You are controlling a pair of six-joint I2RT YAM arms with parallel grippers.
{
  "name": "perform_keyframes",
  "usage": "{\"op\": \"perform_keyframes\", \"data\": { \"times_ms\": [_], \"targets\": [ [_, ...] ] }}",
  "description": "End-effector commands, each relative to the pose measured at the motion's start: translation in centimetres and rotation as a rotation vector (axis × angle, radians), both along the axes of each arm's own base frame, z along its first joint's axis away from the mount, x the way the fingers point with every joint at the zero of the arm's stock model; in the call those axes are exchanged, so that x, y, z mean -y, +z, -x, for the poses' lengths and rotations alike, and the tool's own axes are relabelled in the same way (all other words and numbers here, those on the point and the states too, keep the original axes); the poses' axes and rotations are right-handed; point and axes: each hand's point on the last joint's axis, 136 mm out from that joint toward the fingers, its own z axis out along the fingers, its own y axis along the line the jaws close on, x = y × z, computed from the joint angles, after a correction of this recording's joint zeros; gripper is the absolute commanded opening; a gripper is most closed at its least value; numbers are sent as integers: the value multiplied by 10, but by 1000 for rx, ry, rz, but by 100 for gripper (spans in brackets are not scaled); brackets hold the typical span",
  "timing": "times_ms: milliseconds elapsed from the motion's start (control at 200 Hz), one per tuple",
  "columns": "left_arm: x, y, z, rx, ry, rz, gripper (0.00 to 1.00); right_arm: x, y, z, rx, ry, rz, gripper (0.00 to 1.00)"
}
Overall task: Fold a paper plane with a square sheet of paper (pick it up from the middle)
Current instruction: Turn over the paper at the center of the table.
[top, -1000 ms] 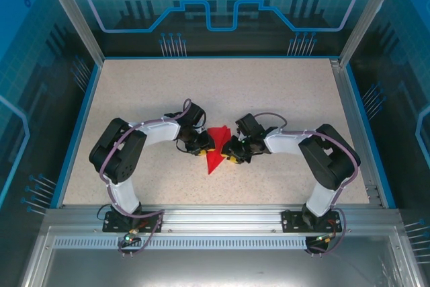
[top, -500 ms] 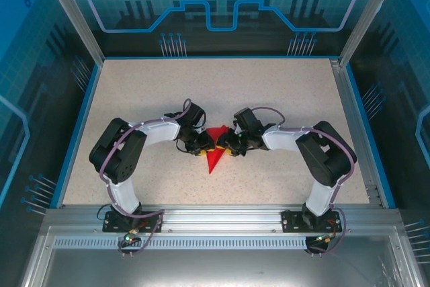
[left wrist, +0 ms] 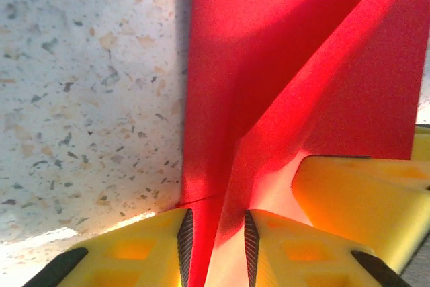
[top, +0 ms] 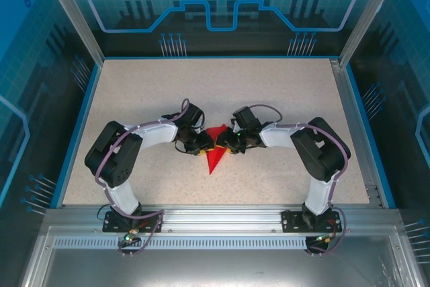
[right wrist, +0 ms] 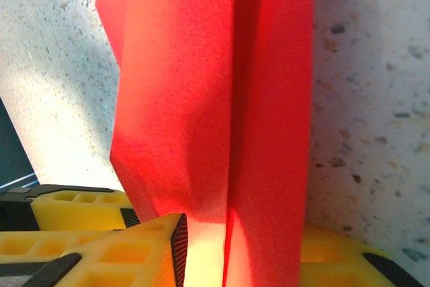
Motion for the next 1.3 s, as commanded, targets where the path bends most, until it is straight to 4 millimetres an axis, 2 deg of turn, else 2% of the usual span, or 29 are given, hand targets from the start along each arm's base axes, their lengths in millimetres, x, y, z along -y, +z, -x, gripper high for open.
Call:
{"op": "perform_keyframes", "data": {
  "times_ms": [0,295,415,560,725,875,1040,1205,1295],
  "targets": [
    [-8,3,2,9,26,-18,30,-6,4,-12,45,37,-26,33],
    [-12,2,4,6,36,-33,28,-18,-3,-17,40,94,-43,32],
    [-14,2,5,10,41,-39,27,-18,-4,-16,46,105,-41,26],
    [-17,12,4,51,57,-39,28,-19,12,-18,100,150,-38,17],
    [-32,40,-1,161,109,-64,32,-6,38,-23,183,210,77,11],
    [-54,61,-2,252,179,-127,35,24,65,-27,249,259,303,11],
    [-87,73,1,317,302,-196,38,84,93,-34,256,277,706,11],
    [-118,76,10,337,430,-249,42,131,130,-41,282,321,1197,12],
    [-132,78,16,354,499,-271,47,135,129,-43,246,351,1350,12]
  ]
}}
